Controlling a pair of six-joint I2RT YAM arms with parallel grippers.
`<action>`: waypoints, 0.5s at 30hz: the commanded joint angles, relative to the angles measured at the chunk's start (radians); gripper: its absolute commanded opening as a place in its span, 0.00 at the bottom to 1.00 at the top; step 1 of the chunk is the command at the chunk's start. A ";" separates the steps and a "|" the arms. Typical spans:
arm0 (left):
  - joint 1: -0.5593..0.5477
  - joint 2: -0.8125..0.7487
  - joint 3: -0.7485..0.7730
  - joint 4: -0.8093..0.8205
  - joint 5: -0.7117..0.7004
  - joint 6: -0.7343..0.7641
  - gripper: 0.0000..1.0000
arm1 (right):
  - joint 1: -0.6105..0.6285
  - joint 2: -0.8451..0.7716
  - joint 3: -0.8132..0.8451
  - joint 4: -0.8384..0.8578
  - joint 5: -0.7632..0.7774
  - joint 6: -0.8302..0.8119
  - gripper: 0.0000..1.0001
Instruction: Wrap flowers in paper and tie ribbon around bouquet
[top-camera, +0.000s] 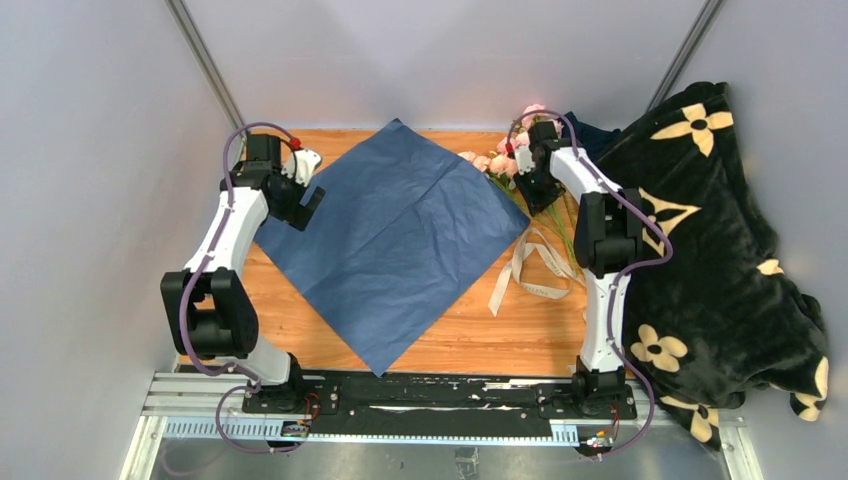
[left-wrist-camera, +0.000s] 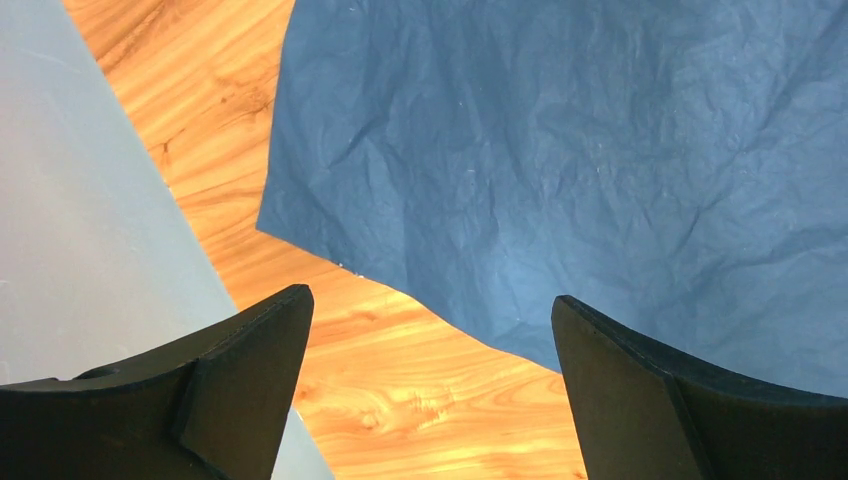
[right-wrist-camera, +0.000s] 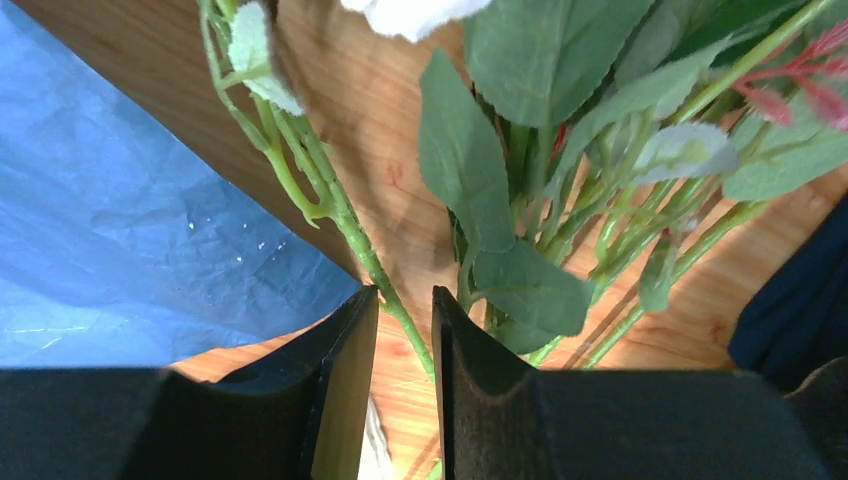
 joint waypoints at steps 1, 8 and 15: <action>-0.001 -0.005 -0.036 -0.049 0.013 0.002 0.96 | 0.031 0.016 0.080 -0.061 -0.015 -0.091 0.33; -0.001 -0.010 -0.056 -0.049 0.008 0.007 0.96 | 0.044 0.073 0.122 -0.065 -0.055 -0.098 0.34; -0.001 -0.009 -0.060 -0.051 0.003 0.012 0.96 | 0.058 0.093 0.137 -0.073 -0.061 -0.116 0.37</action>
